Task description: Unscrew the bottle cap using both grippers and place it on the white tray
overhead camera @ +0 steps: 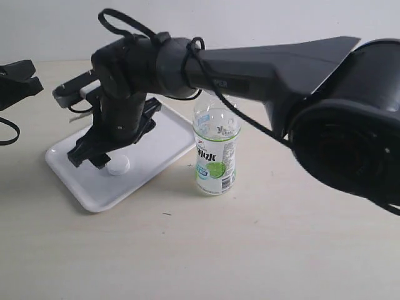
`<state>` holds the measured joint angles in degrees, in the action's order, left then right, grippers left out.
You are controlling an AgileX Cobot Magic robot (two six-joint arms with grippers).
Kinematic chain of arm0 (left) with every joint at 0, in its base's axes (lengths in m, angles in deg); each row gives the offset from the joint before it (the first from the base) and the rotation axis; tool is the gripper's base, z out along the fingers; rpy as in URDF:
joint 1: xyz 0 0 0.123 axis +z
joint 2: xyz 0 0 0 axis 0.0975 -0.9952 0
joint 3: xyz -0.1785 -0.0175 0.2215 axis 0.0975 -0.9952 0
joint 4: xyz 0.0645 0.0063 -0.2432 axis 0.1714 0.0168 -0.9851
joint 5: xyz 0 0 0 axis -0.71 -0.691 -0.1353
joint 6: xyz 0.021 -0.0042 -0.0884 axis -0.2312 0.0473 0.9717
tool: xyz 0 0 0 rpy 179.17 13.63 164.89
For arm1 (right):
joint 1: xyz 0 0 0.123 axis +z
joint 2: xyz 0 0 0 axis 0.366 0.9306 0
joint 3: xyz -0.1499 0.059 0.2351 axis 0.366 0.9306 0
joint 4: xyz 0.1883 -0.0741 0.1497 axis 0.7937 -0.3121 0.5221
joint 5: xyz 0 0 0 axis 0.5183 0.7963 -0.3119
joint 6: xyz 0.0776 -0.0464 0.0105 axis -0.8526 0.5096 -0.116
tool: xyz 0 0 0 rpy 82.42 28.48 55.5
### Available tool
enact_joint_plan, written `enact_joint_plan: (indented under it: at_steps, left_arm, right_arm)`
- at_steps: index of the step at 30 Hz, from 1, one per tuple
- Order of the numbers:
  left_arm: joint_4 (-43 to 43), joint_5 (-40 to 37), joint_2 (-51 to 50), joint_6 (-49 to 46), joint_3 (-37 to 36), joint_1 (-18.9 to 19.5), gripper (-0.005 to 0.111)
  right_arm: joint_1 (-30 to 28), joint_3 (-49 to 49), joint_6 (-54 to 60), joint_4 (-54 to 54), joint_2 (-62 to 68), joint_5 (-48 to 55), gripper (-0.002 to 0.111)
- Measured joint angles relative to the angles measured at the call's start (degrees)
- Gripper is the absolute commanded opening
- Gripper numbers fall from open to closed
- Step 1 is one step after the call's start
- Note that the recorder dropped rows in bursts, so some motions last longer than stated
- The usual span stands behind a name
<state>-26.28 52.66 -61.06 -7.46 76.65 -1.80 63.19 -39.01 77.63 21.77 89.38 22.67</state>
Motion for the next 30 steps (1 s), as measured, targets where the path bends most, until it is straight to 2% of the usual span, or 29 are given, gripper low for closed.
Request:
enact_joint_plan:
  at_steps: [6, 10, 12, 13, 18, 20, 21, 30]
  left_arm:
    - [0.0, -0.1, 0.0, 0.0, 0.0, 0.0, 0.000]
    - [0.0, -0.7, 0.0, 0.0, 0.0, 0.0, 0.000]
    - [0.7, -0.7, 0.0, 0.1, 0.0, 0.0, 0.000]
    - [1.8, -0.7, 0.0, 0.1, 0.0, 0.0, 0.000]
    - [12.6, 5.8, 0.1, 0.1, 0.0, 0.0, 0.000]
    - [17.4, 8.4, 0.1, 0.1, 0.0, 0.0, 0.000]
    - [19.2, 9.8, 0.1, 0.1, 0.0, 0.0, 0.000]
    - [25.0, 11.2, 0.1, 0.1, 0.0, 0.0, 0.000]
  right_arm:
    - [0.0, 0.0, 0.1, -0.7, -6.6, 0.5, 0.072]
    - [0.0, 0.0, 0.2, -1.7, -13.4, 0.6, 0.067]
    - [0.0, 0.0, 0.3, -2.2, -16.1, 0.6, 0.058]
    - [0.0, 0.0, 0.3, -2.8, -17.5, 0.7, 0.049]
    - [0.0, 0.0, 2.0, -6.0, -24.4, 7.9, 0.022]
    - [0.0, 1.8, 4.0, -6.2, -27.7, 11.3, 0.004]
    - [0.0, 4.2, 4.6, -6.3, -30.1, 12.1, 0.000]
    - [0.0, 27.1, 3.0, -7.6, -55.2, 2.4, 0.000]
